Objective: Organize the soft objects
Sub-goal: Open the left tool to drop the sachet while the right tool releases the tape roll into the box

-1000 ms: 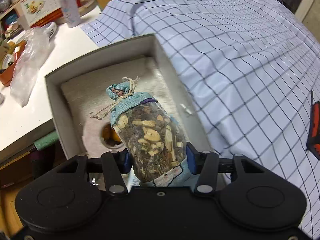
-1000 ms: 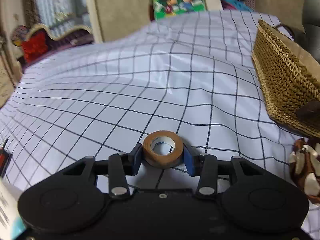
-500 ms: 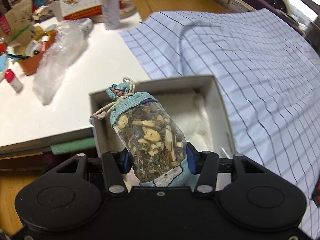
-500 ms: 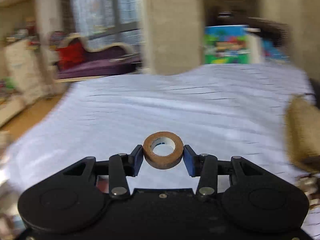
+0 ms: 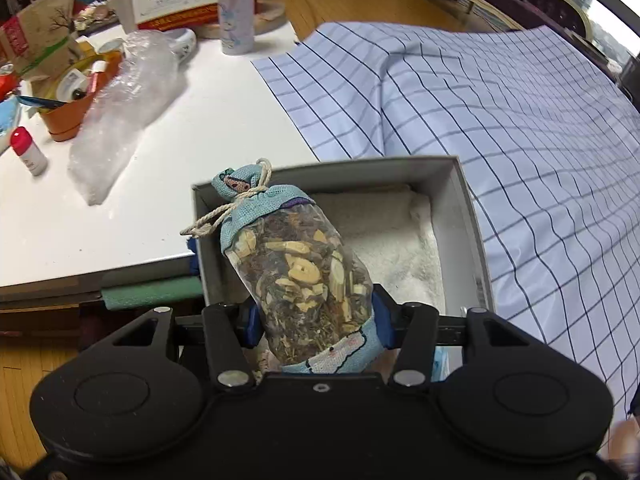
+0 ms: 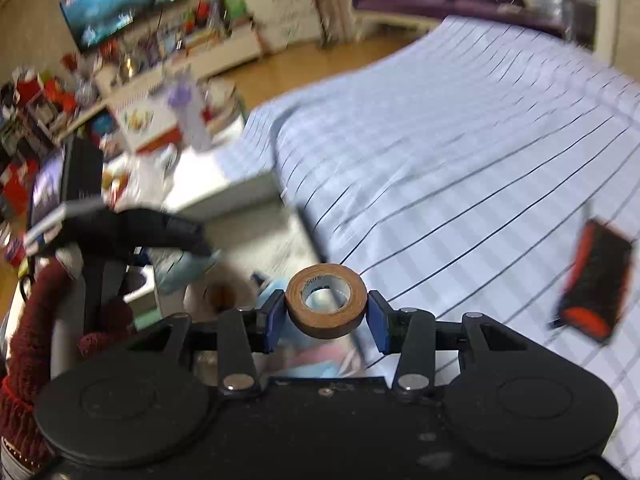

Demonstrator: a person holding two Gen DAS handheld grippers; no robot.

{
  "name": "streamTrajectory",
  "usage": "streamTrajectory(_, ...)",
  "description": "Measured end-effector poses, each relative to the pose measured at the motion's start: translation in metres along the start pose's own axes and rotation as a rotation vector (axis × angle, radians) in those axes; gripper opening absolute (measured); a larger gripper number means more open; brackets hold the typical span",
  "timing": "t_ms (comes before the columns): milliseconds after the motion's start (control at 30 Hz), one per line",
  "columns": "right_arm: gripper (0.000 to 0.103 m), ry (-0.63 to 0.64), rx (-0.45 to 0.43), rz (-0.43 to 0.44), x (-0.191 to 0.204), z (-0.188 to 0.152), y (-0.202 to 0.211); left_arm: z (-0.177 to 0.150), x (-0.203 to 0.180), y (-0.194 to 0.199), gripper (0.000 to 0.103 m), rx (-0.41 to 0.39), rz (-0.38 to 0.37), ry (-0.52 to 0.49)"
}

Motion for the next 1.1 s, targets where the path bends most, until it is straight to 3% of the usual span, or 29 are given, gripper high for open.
streamTrajectory(133, 0.043, 0.025, 0.078, -0.014, 0.019, -0.005, -0.029, 0.001, -0.001, -0.007, 0.051, 0.025, 0.003, -0.007)
streamTrajectory(300, 0.044, 0.074, 0.083, -0.016, 0.028, -0.004, -0.042, 0.003, -0.003, -0.009, 0.051, 0.026, 0.005, -0.013)
streamTrajectory(367, 0.045, 0.079, 0.078, 0.003, 0.032, -0.001, -0.044, 0.003, -0.004, -0.008, 0.068, 0.017, 0.019, -0.021)
streamTrajectory(433, 0.061, 0.076, 0.069, 0.019, 0.035, 0.002, -0.045, 0.003, -0.005, -0.006, 0.073, 0.002, 0.034, -0.023)
streamTrajectory(500, 0.068, 0.07, 0.052, 0.03, 0.036, 0.006, -0.046, 0.003, -0.005, -0.004, 0.073, -0.011, 0.047, -0.029)
streamTrajectory(733, 0.07, 0.063, 0.04, 0.017, 0.029, 0.008, -0.043, 0.003, -0.006, -0.008, 0.075, 0.01, 0.054, -0.035)
streamTrajectory(1100, 0.085, 0.103, 0.048, -0.051, 0.024, -0.015, -0.037, -0.001, -0.016, -0.007, 0.076, 0.014, 0.054, -0.081)
Point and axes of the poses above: each gripper's, at about its wrist camera, not at the fingertips, and y roughly against the way its jaws point, x to its left, z to its top, the point moved 1 cm from there along -y, roughly the way its jaws point, and after that the axes turned 6 degrees about -y, right-handed, at the moved point
